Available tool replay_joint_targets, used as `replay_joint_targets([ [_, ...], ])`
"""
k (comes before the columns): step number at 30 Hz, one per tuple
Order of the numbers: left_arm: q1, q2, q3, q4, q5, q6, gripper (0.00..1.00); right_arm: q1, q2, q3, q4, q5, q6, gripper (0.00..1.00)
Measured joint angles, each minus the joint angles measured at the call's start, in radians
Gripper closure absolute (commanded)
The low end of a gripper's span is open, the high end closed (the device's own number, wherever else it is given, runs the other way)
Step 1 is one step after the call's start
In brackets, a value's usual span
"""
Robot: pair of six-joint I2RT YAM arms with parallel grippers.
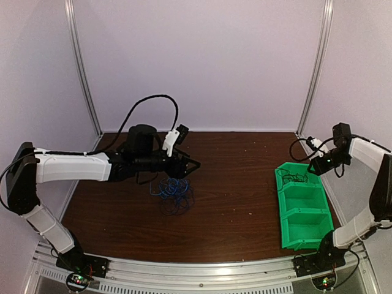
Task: Untangle the cables
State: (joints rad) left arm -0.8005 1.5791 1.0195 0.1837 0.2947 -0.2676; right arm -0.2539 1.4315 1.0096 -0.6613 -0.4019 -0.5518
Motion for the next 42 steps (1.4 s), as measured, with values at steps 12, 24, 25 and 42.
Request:
replay_joint_targets([
  [12, 0.000, 0.000, -0.036, 0.011, -0.002, -0.001, 0.33, 0.189, -0.219, 0.060, -0.206, 0.089, -0.081, 0.67],
  [24, 0.000, -0.030, -0.090, 0.018, -0.024, -0.017, 0.33, 0.654, 0.076, 0.069, -0.113, 0.151, 0.032, 0.76],
  [25, 0.000, -0.038, -0.096, 0.018, -0.028, -0.019, 0.33, 0.659, 0.103, 0.068, -0.106, 0.163, 0.042, 0.76],
  [42, 0.000, -0.082, -0.117, 0.017, -0.057, -0.023, 0.33, 0.642, 0.347, 0.066, -0.011, 0.235, 0.182, 0.79],
])
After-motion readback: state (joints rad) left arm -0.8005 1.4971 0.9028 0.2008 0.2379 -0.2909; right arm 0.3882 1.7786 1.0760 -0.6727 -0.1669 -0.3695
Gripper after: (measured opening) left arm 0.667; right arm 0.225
